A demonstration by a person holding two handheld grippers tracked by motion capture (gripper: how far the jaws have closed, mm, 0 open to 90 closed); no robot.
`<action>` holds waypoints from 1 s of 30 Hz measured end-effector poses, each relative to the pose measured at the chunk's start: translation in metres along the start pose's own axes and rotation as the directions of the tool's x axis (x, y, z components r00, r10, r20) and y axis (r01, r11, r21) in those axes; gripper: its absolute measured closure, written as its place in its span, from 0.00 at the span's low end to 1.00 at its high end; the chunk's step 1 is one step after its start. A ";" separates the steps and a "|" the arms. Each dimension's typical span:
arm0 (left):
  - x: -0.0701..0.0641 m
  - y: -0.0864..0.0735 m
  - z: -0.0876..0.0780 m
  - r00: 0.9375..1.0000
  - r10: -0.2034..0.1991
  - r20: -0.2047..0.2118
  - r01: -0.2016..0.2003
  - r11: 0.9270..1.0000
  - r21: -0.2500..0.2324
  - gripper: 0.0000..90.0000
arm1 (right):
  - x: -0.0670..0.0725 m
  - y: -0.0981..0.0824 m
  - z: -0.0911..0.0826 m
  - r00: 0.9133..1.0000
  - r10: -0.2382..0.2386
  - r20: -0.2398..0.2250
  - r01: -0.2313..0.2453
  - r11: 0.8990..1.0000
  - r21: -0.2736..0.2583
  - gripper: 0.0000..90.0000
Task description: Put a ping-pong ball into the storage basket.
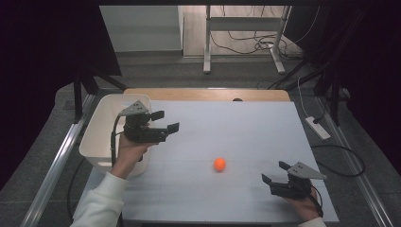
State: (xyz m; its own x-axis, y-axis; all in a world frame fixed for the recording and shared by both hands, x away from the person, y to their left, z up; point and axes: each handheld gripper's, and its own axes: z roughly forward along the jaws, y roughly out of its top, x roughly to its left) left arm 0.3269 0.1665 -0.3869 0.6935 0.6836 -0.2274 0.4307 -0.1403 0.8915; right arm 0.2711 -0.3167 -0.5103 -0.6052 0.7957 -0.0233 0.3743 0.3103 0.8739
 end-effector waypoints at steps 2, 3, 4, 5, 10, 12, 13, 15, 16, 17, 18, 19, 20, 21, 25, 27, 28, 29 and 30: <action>-0.001 0.000 0.005 1.000 0.001 0.007 -0.001 1.000 0.008 0.20 | 0.000 0.000 0.000 1.000 0.005 -0.001 -0.005 1.000 0.000 0.17; -0.002 -0.001 0.007 1.000 0.001 0.008 -0.002 1.000 0.010 0.20 | -0.001 0.000 0.000 1.000 0.005 -0.001 -0.005 1.000 0.000 0.17; -0.002 -0.001 0.008 1.000 0.000 0.011 0.000 1.000 0.011 0.20 | -0.001 0.000 0.000 1.000 0.006 -0.002 -0.006 1.000 0.000 0.17; -0.003 -0.001 0.010 1.000 0.003 0.014 -0.003 1.000 0.013 0.20 | 0.000 0.000 0.000 1.000 0.008 -0.003 -0.008 1.000 0.000 0.17; -0.008 -0.002 0.017 1.000 -0.002 0.021 0.002 1.000 0.026 0.20 | 0.000 0.002 0.003 1.000 0.008 -0.013 -0.008 1.000 -0.005 0.17; -0.011 -0.002 0.020 1.000 0.004 0.027 -0.005 0.999 0.032 0.20 | 0.001 0.003 0.004 1.000 0.007 -0.016 -0.007 1.000 -0.001 0.17; -0.011 -0.002 0.020 1.000 0.004 0.027 -0.005 0.999 0.032 0.20 | 0.001 0.003 0.004 1.000 0.007 -0.016 -0.007 1.000 -0.001 0.17; -0.014 -0.002 0.025 0.999 0.011 0.034 -0.013 0.999 0.046 0.20 | 0.002 0.003 0.006 1.000 0.001 -0.024 -0.001 1.000 0.001 0.17; -0.014 -0.003 0.027 0.999 0.010 0.039 -0.012 0.999 0.049 0.20 | 0.002 0.003 0.006 1.000 0.002 -0.024 -0.002 1.000 0.000 0.17; -0.014 -0.003 0.028 0.999 0.011 0.044 -0.013 0.999 0.051 0.20 | 0.002 0.003 0.006 1.000 0.001 -0.021 -0.001 1.000 0.002 0.17; -0.015 -0.003 0.030 0.999 0.011 0.048 -0.013 0.999 0.053 0.20 | 0.002 0.003 0.006 1.000 0.001 -0.020 -0.001 1.000 0.003 0.17; -0.015 -0.003 0.030 0.999 0.011 0.048 -0.013 0.999 0.053 0.20 | 0.002 0.003 0.006 1.000 0.001 -0.020 -0.001 1.000 0.003 0.17; -0.017 -0.004 0.033 0.998 0.013 0.055 -0.016 0.998 0.057 0.20 | 0.001 0.003 0.007 1.000 0.000 -0.021 0.000 1.000 0.001 0.17; -0.018 -0.004 0.035 0.998 0.014 0.059 -0.018 0.998 0.059 0.20 | 0.001 0.004 0.007 1.000 -0.003 -0.022 0.003 1.000 0.001 0.17; -0.020 -0.006 0.042 0.997 0.014 0.080 -0.020 0.998 0.067 0.20 | 0.001 0.005 0.010 1.000 -0.004 -0.021 0.004 1.000 0.006 0.17; -0.020 -0.007 0.046 0.996 0.021 0.088 -0.027 0.997 0.074 0.20 | 0.001 0.004 0.011 1.000 -0.004 -0.020 0.004 1.000 0.007 0.17; -0.020 -0.008 0.047 0.996 0.020 0.090 -0.027 0.997 0.076 0.20 | 0.001 0.004 0.011 1.000 -0.005 -0.020 0.005 1.000 0.008 0.17; -0.019 -0.009 0.052 0.995 0.019 0.098 -0.027 0.996 0.080 0.20 | 0.001 0.004 0.010 1.000 -0.005 -0.019 0.005 1.000 0.007 0.17; -0.019 -0.010 0.054 0.995 0.019 0.098 -0.028 0.996 0.081 0.20 | 0.001 0.004 0.010 1.000 -0.003 -0.017 0.003 1.000 0.007 0.17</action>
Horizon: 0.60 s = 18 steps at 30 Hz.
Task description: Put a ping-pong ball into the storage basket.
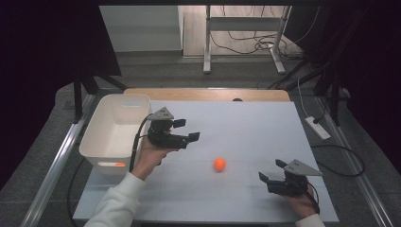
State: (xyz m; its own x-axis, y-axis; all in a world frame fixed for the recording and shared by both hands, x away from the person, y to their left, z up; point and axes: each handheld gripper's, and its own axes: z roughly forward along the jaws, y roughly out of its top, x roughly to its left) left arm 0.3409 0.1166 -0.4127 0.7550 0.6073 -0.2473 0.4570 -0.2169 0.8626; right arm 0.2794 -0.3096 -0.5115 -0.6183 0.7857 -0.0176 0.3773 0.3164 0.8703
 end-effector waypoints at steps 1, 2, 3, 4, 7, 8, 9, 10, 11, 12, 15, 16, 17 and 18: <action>0.000 0.000 0.000 1.000 0.000 0.000 0.000 1.000 0.000 0.20 | 0.000 0.000 0.000 1.000 0.000 0.000 0.000 1.000 0.000 0.17; 0.001 -0.001 0.003 1.000 -0.003 0.004 0.003 1.000 0.003 0.20 | 0.000 0.000 0.000 1.000 0.001 0.002 -0.001 1.000 -0.001 0.17; 0.000 -0.001 0.004 1.000 -0.005 0.006 0.005 1.000 0.005 0.20 | 0.000 0.000 0.000 1.000 0.001 0.002 -0.001 1.000 -0.001 0.17; 0.000 -0.002 0.006 1.000 -0.001 0.006 0.001 1.000 0.010 0.20 | -0.001 0.001 0.001 1.000 -0.003 0.002 0.003 1.000 0.001 0.17; -0.002 -0.002 0.009 1.000 0.003 0.008 -0.003 1.000 0.011 0.20 | 0.000 0.001 0.001 1.000 -0.007 0.000 0.007 1.000 -0.001 0.17; -0.003 -0.002 0.010 1.000 0.005 0.009 -0.005 1.000 0.013 0.20 | 0.000 0.001 0.001 1.000 -0.007 0.000 0.007 1.000 -0.001 0.17; -0.004 -0.002 0.010 1.000 0.004 0.009 -0.005 1.000 0.014 0.20 | -0.001 0.001 0.001 1.000 -0.004 -0.004 0.004 1.000 -0.004 0.17; -0.005 -0.003 0.012 1.000 0.002 0.012 -0.002 1.000 0.015 0.20 | -0.001 0.001 0.000 1.000 -0.003 -0.004 0.003 1.000 -0.007 0.17; -0.005 -0.003 0.013 1.000 0.002 0.013 -0.002 1.000 0.018 0.20 | 0.000 0.001 0.000 1.000 -0.004 -0.005 0.004 1.000 -0.007 0.17; -0.005 -0.003 0.013 1.000 0.002 0.013 -0.002 1.000 0.018 0.20 | 0.000 0.001 0.000 1.000 -0.004 -0.005 0.004 1.000 -0.007 0.17; -0.007 -0.004 0.015 1.000 0.008 0.016 -0.008 1.000 0.029 0.20 | 0.000 0.001 0.000 1.000 -0.010 -0.005 0.010 1.000 -0.005 0.17; -0.007 -0.004 0.016 1.000 0.013 0.014 -0.013 0.999 0.034 0.20 | 0.000 0.001 0.000 1.000 -0.008 -0.009 0.008 1.000 -0.008 0.17; -0.007 -0.004 0.016 1.000 0.013 0.014 -0.013 0.999 0.034 0.20 | 0.000 0.001 0.000 1.000 -0.004 -0.006 0.004 1.000 -0.008 0.17; -0.007 -0.004 0.018 1.000 0.011 0.016 -0.011 0.999 0.037 0.20 | 0.000 0.001 0.000 1.000 -0.004 -0.006 0.004 1.000 -0.008 0.17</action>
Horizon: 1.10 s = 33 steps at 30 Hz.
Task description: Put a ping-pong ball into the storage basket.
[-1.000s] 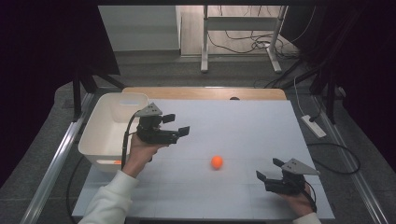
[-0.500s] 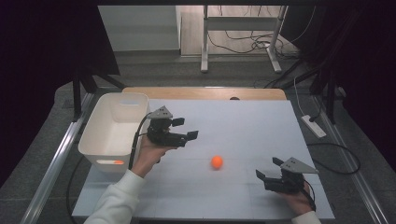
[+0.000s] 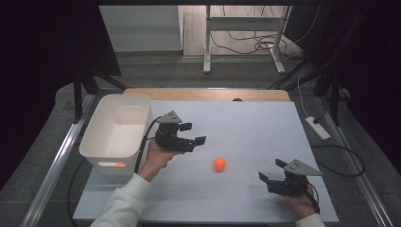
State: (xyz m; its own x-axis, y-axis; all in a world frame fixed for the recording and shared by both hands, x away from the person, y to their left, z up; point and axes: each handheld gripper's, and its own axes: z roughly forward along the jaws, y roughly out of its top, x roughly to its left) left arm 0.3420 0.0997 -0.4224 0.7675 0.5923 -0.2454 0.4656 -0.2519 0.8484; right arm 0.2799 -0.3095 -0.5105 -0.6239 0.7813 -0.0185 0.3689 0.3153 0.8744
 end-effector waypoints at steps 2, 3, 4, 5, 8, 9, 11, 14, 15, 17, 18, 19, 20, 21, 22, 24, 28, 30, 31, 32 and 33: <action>0.000 0.000 0.003 1.000 -0.001 0.000 0.001 1.000 0.009 0.20 | 0.000 0.000 0.000 1.000 0.002 0.001 -0.002 1.000 -0.001 0.17; 0.000 -0.001 0.004 1.000 -0.001 -0.001 0.001 1.000 0.013 0.20 | 0.000 0.000 0.000 1.000 0.000 0.002 0.000 1.000 0.002 0.17; 0.000 -0.001 0.006 1.000 0.000 -0.001 0.000 1.000 0.018 0.20 | 0.000 0.000 0.000 1.000 0.000 0.002 0.000 1.000 0.002 0.17; -0.001 -0.001 0.008 1.000 0.002 0.000 -0.002 1.000 0.025 0.20 | 0.000 0.001 0.001 1.000 -0.001 0.001 0.001 1.000 0.002 0.17; -0.002 -0.002 0.015 1.000 0.007 0.008 -0.007 0.999 0.045 0.20 | 0.000 0.001 0.001 1.000 -0.005 0.000 0.005 1.000 0.000 0.17; -0.002 -0.002 0.015 1.000 0.007 0.008 -0.007 0.999 0.045 0.20 | 0.000 0.001 0.001 1.000 -0.005 -0.002 0.005 1.000 -0.003 0.17; -0.003 -0.004 0.020 1.000 0.009 0.017 -0.009 0.998 0.056 0.20 | 0.000 0.002 0.001 1.000 -0.007 -0.002 0.007 1.000 -0.005 0.17; -0.005 -0.006 0.025 0.999 0.017 0.028 -0.019 0.998 0.063 0.20 | 0.001 0.003 0.003 1.000 -0.010 -0.002 0.010 1.000 -0.001 0.17; -0.006 -0.006 0.026 0.999 0.020 0.030 -0.022 0.998 0.066 0.20 | 0.001 0.003 0.003 1.000 -0.013 -0.002 0.013 1.000 0.001 0.17; -0.006 -0.009 0.030 0.999 0.020 0.036 -0.022 0.997 0.072 0.20 | 0.001 0.003 0.005 1.000 -0.015 -0.001 0.015 1.000 0.005 0.17; -0.007 -0.009 0.031 0.999 0.020 0.039 -0.022 0.997 0.075 0.20 | 0.001 0.004 0.005 1.000 -0.016 -0.005 0.016 1.000 0.002 0.17; -0.007 -0.010 0.032 0.999 0.020 0.039 -0.023 0.997 0.078 0.20 | 0.001 0.004 0.006 1.000 -0.018 -0.003 0.018 1.000 0.004 0.17; -0.007 -0.011 0.033 0.999 0.020 0.041 -0.023 0.997 0.080 0.20 | 0.001 0.004 0.006 1.000 -0.021 -0.004 0.021 1.000 0.005 0.17; -0.007 -0.012 0.034 0.999 0.020 0.041 -0.023 0.996 0.084 0.20 | 0.001 0.004 0.006 1.000 -0.024 -0.006 0.024 1.000 0.005 0.17; -0.008 -0.013 0.036 0.999 0.018 0.044 -0.022 0.996 0.088 0.20 | 0.001 0.004 0.007 1.000 -0.024 -0.009 0.024 1.000 0.003 0.17; -0.009 -0.014 0.039 0.999 0.021 0.043 -0.025 0.994 0.102 0.20 | 0.001 0.004 0.007 1.000 -0.025 -0.010 0.025 1.000 0.003 0.17; -0.010 -0.015 0.046 0.998 0.025 0.052 -0.030 0.993 0.117 0.20 | 0.001 0.004 0.007 1.000 -0.027 -0.010 0.027 1.000 0.006 0.17; -0.011 -0.016 0.049 0.998 0.026 0.055 -0.033 0.992 0.125 0.20 | 0.001 0.004 0.007 1.000 -0.029 -0.010 0.029 1.000 0.008 0.17; -0.011 -0.016 0.052 0.998 0.026 0.056 -0.033 0.991 0.129 0.20 | 0.001 0.004 0.008 0.999 -0.030 -0.010 0.030 0.999 0.009 0.17; -0.011 -0.016 0.052 0.998 0.026 0.056 -0.033 0.991 0.129 0.19 | 0.001 0.004 0.008 0.999 -0.030 -0.010 0.030 0.999 0.009 0.17; -0.011 -0.017 0.053 0.998 0.029 0.057 -0.036 0.990 0.135 0.19 | 0.001 0.004 0.008 0.999 -0.033 -0.010 0.033 0.999 0.009 0.17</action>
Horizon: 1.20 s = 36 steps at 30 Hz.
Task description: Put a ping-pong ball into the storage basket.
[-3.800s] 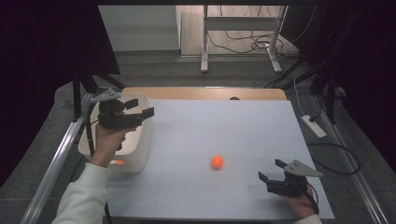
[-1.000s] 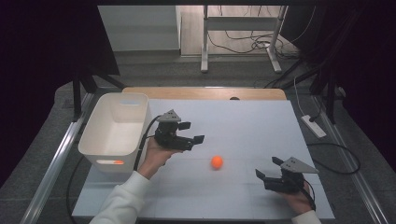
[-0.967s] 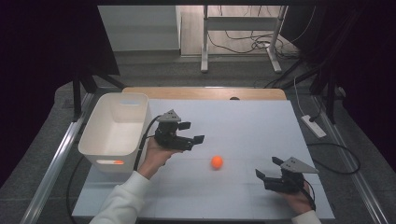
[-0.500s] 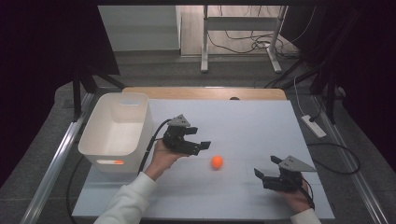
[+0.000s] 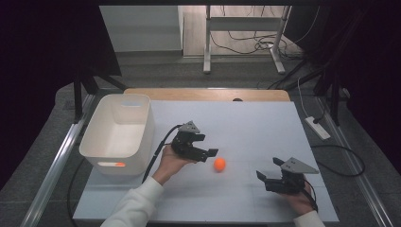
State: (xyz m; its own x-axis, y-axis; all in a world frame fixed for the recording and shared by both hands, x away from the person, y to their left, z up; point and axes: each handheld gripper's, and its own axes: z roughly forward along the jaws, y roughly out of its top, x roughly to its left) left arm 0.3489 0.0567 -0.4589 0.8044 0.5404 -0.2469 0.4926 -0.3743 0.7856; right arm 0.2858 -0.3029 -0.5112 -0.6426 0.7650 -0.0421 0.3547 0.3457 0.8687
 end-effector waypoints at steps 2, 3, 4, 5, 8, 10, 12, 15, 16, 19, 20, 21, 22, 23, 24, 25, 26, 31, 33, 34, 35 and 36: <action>0.000 0.000 0.003 1.000 0.004 -0.003 -0.004 1.000 0.011 0.19 | 0.000 0.000 0.000 1.000 -0.001 -0.001 0.001 1.000 0.002 0.17; 0.001 -0.001 0.005 1.000 0.006 -0.004 -0.006 1.000 0.019 0.19 | 0.000 0.000 0.000 1.000 -0.002 -0.002 0.002 1.000 0.003 0.17; 0.001 -0.001 0.006 1.000 0.006 -0.006 -0.005 1.000 0.026 0.19 | 0.001 0.000 0.000 1.000 -0.003 -0.004 0.003 1.000 0.003 0.17; 0.001 -0.001 0.008 1.000 0.008 -0.006 -0.008 0.999 0.033 0.19 | 0.001 0.000 0.000 1.000 -0.003 -0.004 0.003 1.000 0.003 0.17; 0.001 -0.002 0.012 1.000 0.012 -0.007 -0.012 0.999 0.043 0.20 | 0.001 0.000 0.000 1.000 -0.004 -0.004 0.004 1.000 0.004 0.17; 0.001 -0.002 0.015 1.000 0.013 -0.003 -0.013 0.999 0.052 0.19 | 0.001 0.000 0.000 1.000 -0.004 -0.003 0.004 1.000 0.005 0.17; 0.001 -0.003 0.018 1.000 0.014 -0.012 -0.013 0.998 0.057 0.19 | 0.001 0.000 0.000 1.000 -0.005 -0.003 0.005 1.000 0.005 0.17; 0.002 -0.004 0.023 1.000 0.012 -0.012 -0.011 0.997 0.070 0.19 | 0.001 0.000 0.000 1.000 -0.005 -0.003 0.005 1.000 0.005 0.17; 0.002 -0.004 0.023 1.000 0.012 -0.012 -0.011 0.997 0.070 0.19 | 0.001 0.000 0.000 1.000 -0.004 -0.003 0.004 1.000 0.004 0.17; 0.002 -0.005 0.028 1.000 0.017 -0.013 -0.015 0.996 0.084 0.19 | 0.001 0.000 0.000 1.000 -0.005 -0.003 0.005 1.000 0.004 0.17; 0.002 -0.005 0.029 1.000 0.017 -0.012 -0.016 0.996 0.088 0.19 | 0.001 0.000 0.001 1.000 -0.005 -0.004 0.005 1.000 0.004 0.17; 0.001 -0.006 0.030 1.000 0.017 -0.013 -0.015 0.996 0.091 0.19 | 0.001 0.000 0.001 1.000 -0.005 -0.004 0.005 1.000 0.004 0.17; 0.001 -0.006 0.033 1.000 0.015 -0.012 -0.014 0.995 0.097 0.19 | 0.001 0.000 0.000 1.000 -0.005 -0.003 0.005 1.000 0.004 0.17; 0.001 -0.007 0.034 1.000 0.015 -0.011 -0.013 0.995 0.102 0.19 | 0.001 0.000 0.001 1.000 -0.009 -0.003 0.009 1.000 0.006 0.17; 0.001 -0.007 0.036 1.000 0.020 -0.010 -0.018 0.994 0.112 0.19 | 0.001 0.000 0.001 1.000 -0.009 -0.003 0.009 1.000 0.006 0.17; 0.000 -0.008 0.038 1.000 0.023 -0.010 -0.022 0.993 0.118 0.19 | 0.001 0.000 0.001 1.000 -0.011 -0.003 0.011 1.000 0.007 0.17; 0.000 -0.008 0.039 1.000 0.024 -0.012 -0.023 0.993 0.120 0.19 | 0.001 0.000 0.001 1.000 -0.011 -0.003 0.011 1.000 0.007 0.17; -0.002 -0.009 0.047 1.000 0.030 -0.004 -0.029 0.990 0.141 0.19 | 0.001 0.000 0.001 1.000 -0.011 -0.004 0.011 1.000 0.008 0.17; -0.002 -0.010 0.049 1.000 0.031 -0.001 -0.030 0.988 0.150 0.19 | 0.001 0.000 0.001 1.000 -0.013 -0.003 0.013 1.000 0.010 0.17; -0.002 -0.011 0.051 0.999 0.033 -0.001 -0.032 0.987 0.154 0.19 | 0.001 0.000 0.001 1.000 -0.013 -0.002 0.013 1.000 0.010 0.17; -0.002 -0.011 0.052 0.999 0.033 0.000 -0.033 0.986 0.161 0.19 | 0.001 0.000 0.001 1.000 -0.013 -0.002 0.013 1.000 0.009 0.17; -0.002 -0.011 0.053 0.999 0.037 0.000 -0.036 0.985 0.170 0.19 | 0.001 0.000 0.001 1.000 -0.013 -0.002 0.013 1.000 0.010 0.17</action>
State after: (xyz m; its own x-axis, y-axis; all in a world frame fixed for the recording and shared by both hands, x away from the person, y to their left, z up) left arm 0.3591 0.0196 -0.4975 0.8221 0.5259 -0.2180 0.5124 -0.5166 0.6860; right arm 0.2856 -0.3016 -0.5120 -0.6483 0.7596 -0.0523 0.3529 0.3607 0.8633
